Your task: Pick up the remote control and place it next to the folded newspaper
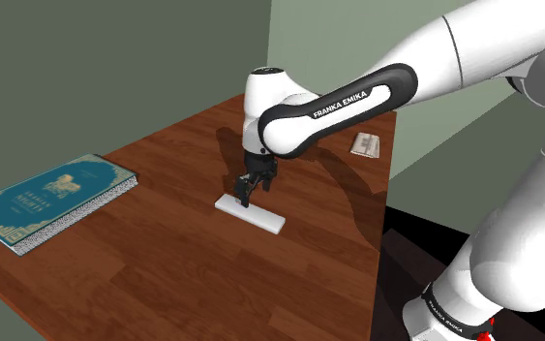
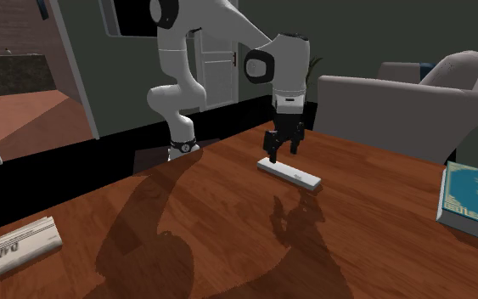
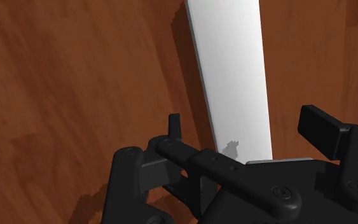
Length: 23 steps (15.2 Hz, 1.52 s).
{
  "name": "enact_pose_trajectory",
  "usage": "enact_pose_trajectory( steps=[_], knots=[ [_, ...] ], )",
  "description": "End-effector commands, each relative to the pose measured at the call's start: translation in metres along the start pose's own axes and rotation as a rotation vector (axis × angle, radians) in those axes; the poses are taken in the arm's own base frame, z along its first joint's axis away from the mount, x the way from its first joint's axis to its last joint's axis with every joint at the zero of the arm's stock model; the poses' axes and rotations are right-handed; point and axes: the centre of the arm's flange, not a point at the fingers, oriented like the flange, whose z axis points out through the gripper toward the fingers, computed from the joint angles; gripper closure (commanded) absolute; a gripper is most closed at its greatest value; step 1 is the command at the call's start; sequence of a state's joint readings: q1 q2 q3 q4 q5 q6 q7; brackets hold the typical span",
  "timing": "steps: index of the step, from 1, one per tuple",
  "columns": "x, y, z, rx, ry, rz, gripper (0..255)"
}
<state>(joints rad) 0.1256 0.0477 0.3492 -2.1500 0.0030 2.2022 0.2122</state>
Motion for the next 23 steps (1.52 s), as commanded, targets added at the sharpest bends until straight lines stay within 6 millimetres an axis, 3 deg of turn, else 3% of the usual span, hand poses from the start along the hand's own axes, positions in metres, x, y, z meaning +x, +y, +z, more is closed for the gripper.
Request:
enact_pose_trajectory(
  steps=[1,9,16,17,23],
  knots=[
    [0.014,-0.014,0.016,0.0,-0.005,-0.005,0],
    [0.014,-0.014,0.056,0.0,-0.005,-0.005,0],
    [0.014,-0.014,0.056,0.0,-0.005,-0.005,0],
    [0.014,-0.014,0.056,0.0,-0.005,-0.005,255],
    [0.014,-0.013,0.056,0.0,-0.005,-0.005,255]
  ],
)
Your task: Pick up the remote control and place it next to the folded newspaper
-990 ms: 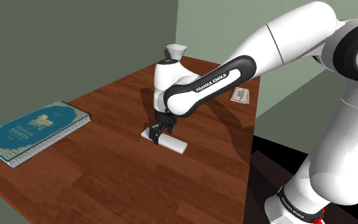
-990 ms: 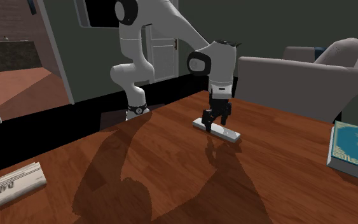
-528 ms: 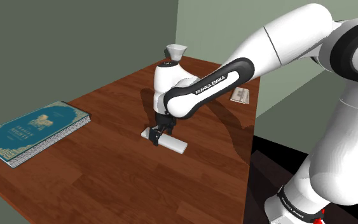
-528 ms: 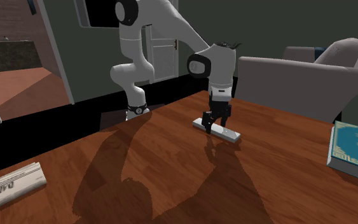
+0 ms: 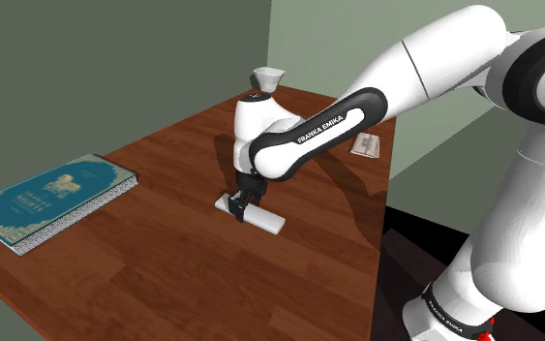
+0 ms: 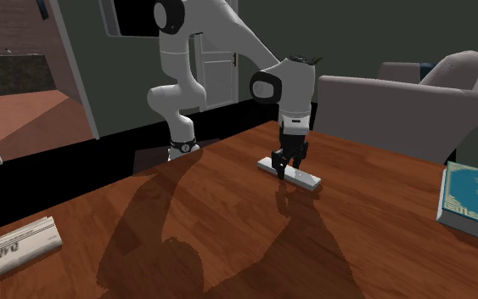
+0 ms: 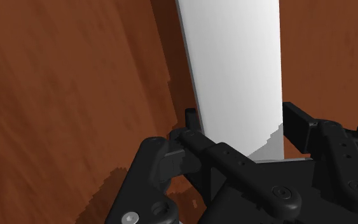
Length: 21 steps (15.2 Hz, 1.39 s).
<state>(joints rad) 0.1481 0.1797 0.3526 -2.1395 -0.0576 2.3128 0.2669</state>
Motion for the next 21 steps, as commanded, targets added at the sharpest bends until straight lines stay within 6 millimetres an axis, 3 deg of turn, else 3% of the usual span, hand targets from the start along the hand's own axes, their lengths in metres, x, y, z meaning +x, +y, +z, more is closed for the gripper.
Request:
enact_pose_trajectory(
  steps=[1,3,21],
  knots=[
    [0.0,0.001,0.001,0.0,-0.002,0.002,255],
    [0.0,0.0,0.001,0.0,-0.002,0.002,255],
    [0.0,-0.001,-0.09,0.0,-0.002,0.002,255]
  ],
)
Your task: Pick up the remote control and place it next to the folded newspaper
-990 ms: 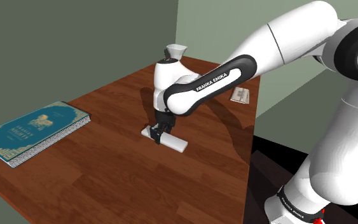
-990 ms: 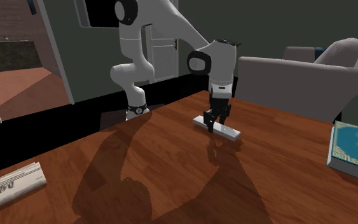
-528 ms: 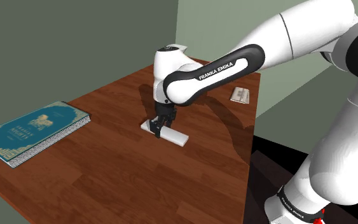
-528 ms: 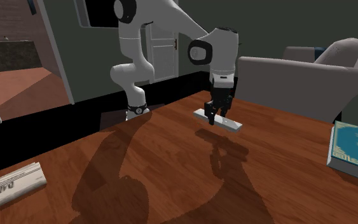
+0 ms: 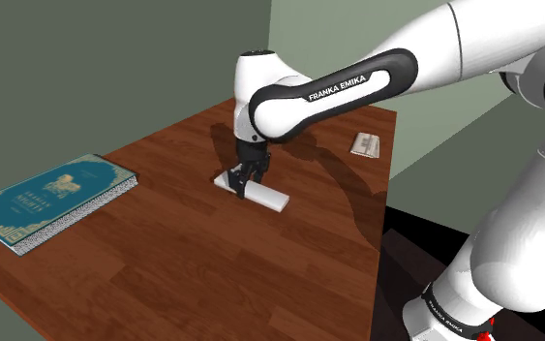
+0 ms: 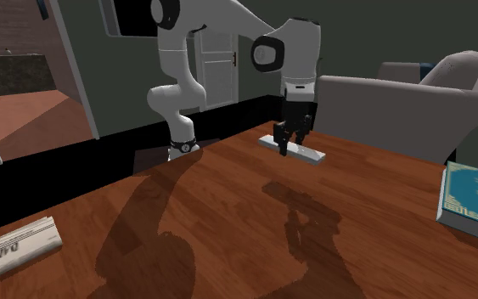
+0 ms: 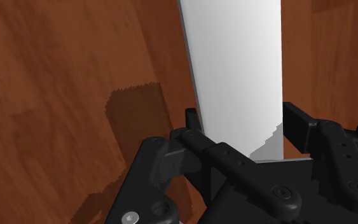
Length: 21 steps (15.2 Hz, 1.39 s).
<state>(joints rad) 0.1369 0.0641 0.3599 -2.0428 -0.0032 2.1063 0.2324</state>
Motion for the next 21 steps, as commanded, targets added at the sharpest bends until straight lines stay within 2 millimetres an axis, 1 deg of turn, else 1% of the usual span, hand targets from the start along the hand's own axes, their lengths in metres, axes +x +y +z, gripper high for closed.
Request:
enact_pose_trajectory(
  steps=[1,21],
  knots=[
    [-0.005,0.012,-0.004,0.0,0.0,0.0,255],
    [-0.099,0.259,-0.01,0.0,0.0,0.0,255]
  ],
)
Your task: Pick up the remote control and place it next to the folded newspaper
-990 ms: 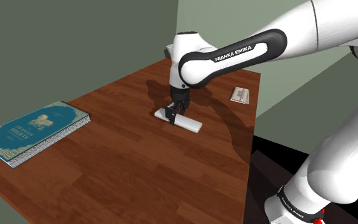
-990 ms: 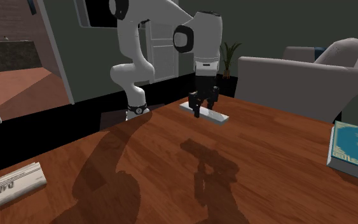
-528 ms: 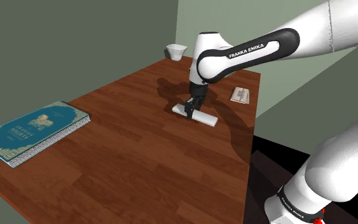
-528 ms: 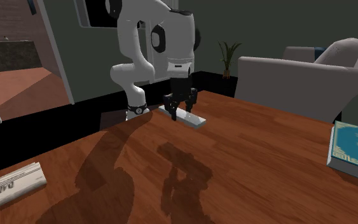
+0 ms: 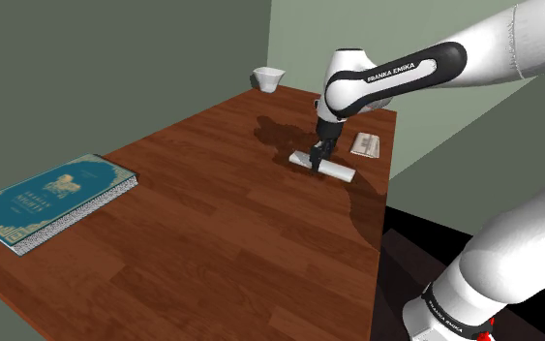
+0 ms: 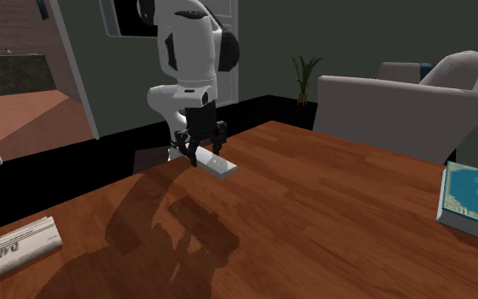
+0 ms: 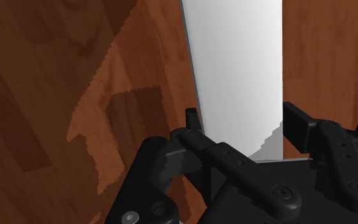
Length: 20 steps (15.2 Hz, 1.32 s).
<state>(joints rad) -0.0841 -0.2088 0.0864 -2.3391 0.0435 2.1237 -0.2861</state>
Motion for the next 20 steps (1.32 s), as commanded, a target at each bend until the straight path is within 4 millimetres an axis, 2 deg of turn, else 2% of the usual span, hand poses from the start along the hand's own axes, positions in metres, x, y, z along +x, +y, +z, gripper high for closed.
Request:
enact_pose_trajectory(
  steps=[1,19,20],
  knots=[
    [-0.012,0.024,-0.001,0.0,0.0,-0.002,255],
    [-0.095,0.246,-0.006,0.0,0.0,-0.002,255],
    [-0.102,0.264,-0.006,0.0,0.0,-0.002,255]
  ],
)
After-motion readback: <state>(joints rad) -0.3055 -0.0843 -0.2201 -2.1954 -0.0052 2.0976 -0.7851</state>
